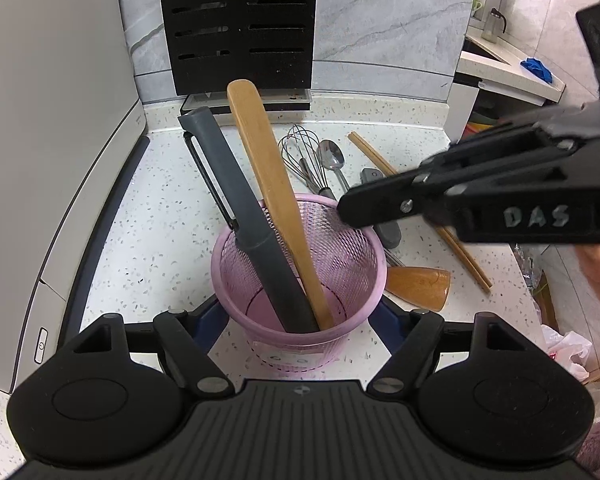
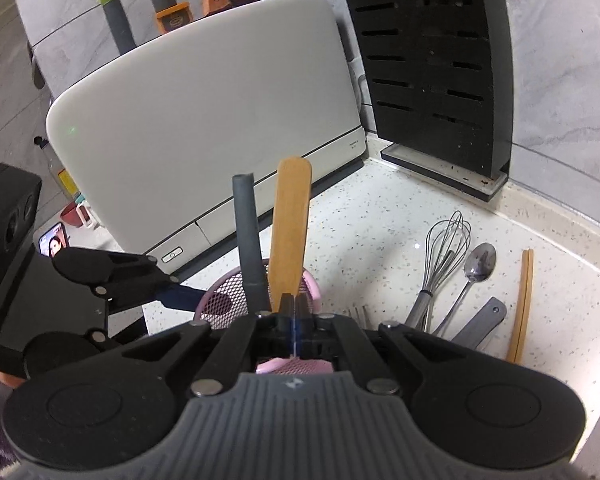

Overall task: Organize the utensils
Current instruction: 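Lower the wooden spatula into the pink cup and open the right tool, then move the right tool to the wire whisk and grasp its handle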

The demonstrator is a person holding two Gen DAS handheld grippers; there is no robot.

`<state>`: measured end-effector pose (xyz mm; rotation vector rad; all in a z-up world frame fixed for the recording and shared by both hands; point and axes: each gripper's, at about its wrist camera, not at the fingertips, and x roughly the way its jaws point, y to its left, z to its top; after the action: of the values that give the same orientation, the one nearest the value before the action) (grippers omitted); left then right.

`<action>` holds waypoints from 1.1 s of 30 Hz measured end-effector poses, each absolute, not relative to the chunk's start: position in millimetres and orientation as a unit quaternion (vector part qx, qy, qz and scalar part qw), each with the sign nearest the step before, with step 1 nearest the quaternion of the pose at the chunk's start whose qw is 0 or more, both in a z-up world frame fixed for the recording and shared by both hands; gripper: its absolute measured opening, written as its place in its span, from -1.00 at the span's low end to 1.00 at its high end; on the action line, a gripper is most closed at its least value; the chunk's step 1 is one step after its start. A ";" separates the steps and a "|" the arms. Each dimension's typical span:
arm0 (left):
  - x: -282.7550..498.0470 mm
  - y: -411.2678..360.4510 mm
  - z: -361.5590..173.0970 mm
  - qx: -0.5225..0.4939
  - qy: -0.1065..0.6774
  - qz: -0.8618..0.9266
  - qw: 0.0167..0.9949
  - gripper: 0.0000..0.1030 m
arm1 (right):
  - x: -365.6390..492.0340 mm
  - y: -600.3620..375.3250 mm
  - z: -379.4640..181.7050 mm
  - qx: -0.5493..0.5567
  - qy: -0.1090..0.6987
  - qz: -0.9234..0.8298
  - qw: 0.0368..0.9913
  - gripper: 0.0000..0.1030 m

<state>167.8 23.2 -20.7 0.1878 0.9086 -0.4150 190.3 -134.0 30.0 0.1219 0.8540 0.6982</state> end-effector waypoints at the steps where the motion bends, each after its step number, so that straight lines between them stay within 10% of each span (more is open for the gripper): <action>1: 167.9 23.5 -20.9 0.090 0.435 -0.199 0.873 0.69 | 190.5 -135.0 32.9 0.055 0.404 0.331 0.851 -0.97; 9: 169.3 24.3 -20.6 0.090 0.438 -0.201 0.872 0.68 | 206.8 -157.5 51.1 0.041 0.416 0.271 0.867 -0.60; 33: 172.5 23.5 -21.9 0.095 0.443 -0.204 0.868 0.65 | 262.9 -125.3 -23.5 -0.018 0.564 0.222 0.795 -0.65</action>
<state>172.5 23.5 -21.9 0.1980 0.9276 -0.4276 262.9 -125.3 -23.5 -0.0384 1.2125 0.4781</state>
